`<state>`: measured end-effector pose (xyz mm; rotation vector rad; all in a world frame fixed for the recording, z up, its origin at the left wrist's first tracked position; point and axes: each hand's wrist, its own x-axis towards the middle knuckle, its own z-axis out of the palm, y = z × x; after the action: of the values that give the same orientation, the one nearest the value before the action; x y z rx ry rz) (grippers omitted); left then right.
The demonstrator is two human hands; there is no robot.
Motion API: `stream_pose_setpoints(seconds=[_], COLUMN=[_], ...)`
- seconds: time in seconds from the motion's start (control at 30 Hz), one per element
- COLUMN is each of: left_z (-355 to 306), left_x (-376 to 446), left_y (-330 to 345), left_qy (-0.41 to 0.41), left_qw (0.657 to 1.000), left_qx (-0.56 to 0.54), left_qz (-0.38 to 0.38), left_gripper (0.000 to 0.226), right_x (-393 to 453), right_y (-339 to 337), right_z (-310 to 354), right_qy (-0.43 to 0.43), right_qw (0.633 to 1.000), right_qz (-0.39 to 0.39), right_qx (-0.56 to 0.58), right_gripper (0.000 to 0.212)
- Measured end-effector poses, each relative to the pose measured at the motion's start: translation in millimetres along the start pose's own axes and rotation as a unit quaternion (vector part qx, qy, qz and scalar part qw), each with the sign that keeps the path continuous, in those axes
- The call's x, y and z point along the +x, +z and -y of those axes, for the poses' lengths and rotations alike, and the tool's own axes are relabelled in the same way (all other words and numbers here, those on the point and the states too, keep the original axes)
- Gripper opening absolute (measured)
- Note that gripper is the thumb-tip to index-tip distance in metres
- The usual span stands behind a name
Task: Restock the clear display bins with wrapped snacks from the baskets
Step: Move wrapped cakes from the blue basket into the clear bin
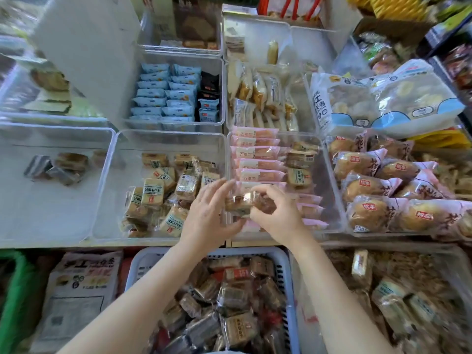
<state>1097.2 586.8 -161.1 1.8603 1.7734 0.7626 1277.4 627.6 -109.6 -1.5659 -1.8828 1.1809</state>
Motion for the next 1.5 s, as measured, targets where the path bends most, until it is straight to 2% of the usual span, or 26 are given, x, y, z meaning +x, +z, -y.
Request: stream_pose_setpoints(seconds=[0.07,0.1,0.17,0.27,0.33,0.4,0.47,0.53,0.6,0.7,0.8,0.9,0.97,1.13,1.23,1.37,1.5], left_z=[12,23,48,90,111,119,116,107,89,48,19,16,17,13,13,14,14], left_x=[-8,-13,-21,-28,-31,-32,-33,-30,-22,1,20,23,21,22,22,21,21], left_y=[-18,-26,-43,-65,-72,-74,-69,-60,-43,-6,33,59,63,66,67,68,68], left_qy=[-0.027,-0.055,-0.108,-0.171,-0.192,-0.223,-0.240,-0.216,-0.168,-0.111,-0.112,-0.122,-0.126,-0.130,-0.131,-0.129,-0.123], left_qw=[0.999,0.998,0.993,0.976,0.973,0.963,0.952,0.960,0.974,0.991,0.991,0.986,0.985,0.981,0.979,0.978,0.982], left_qx=[0.014,0.021,0.014,0.026,0.073,0.146,0.192,0.170,0.114,0.047,0.071,0.087,0.098,0.134,0.144,0.151,0.139], left_qz=[0.030,0.020,-0.043,-0.129,-0.102,-0.031,-0.005,-0.059,-0.098,-0.058,0.028,0.072,0.070,0.059,0.062,0.059,0.044], left_gripper=[0.058,0.050,0.040,0.038,0.038,0.020,0.033,0.037,0.037,0.047,0.074,0.084,0.085,0.083,0.082,0.081,0.080], right_x=[2,5,12,18,14,9,10,15,21,30,37,49,60,100,119,117,82], right_y=[23,37,63,98,115,124,123,115,100,65,19,-22,-43,-59,-56,-57,-71], right_z=[13,16,14,-6,-18,-23,-24,-20,-16,-24,-46,-74,-91,-123,-131,-126,-106], right_qy=[-0.005,-0.012,-0.018,-0.022,-0.031,-0.038,-0.055,-0.076,-0.100,-0.107,-0.020,0.110,0.154,0.165,0.177,0.181,0.167], right_qw=[0.998,0.998,0.996,0.973,0.951,0.955,0.960,0.968,0.971,0.957,0.953,0.950,0.948,0.957,0.936,0.923,0.930], right_qz=[0.058,0.067,0.072,0.080,0.076,0.056,0.040,0.010,-0.066,-0.184,-0.233,-0.209,-0.181,-0.072,-0.033,-0.074,-0.195], right_qx=[0.012,0.007,-0.048,-0.217,-0.298,-0.289,-0.271,-0.241,-0.207,-0.197,-0.195,-0.204,-0.212,-0.226,-0.304,-0.331,-0.264], right_gripper=[0.036,0.039,0.049,0.060,0.055,0.049,0.046,0.043,0.037,0.033,0.035,0.046,0.053,0.066,0.065,0.053,0.059])
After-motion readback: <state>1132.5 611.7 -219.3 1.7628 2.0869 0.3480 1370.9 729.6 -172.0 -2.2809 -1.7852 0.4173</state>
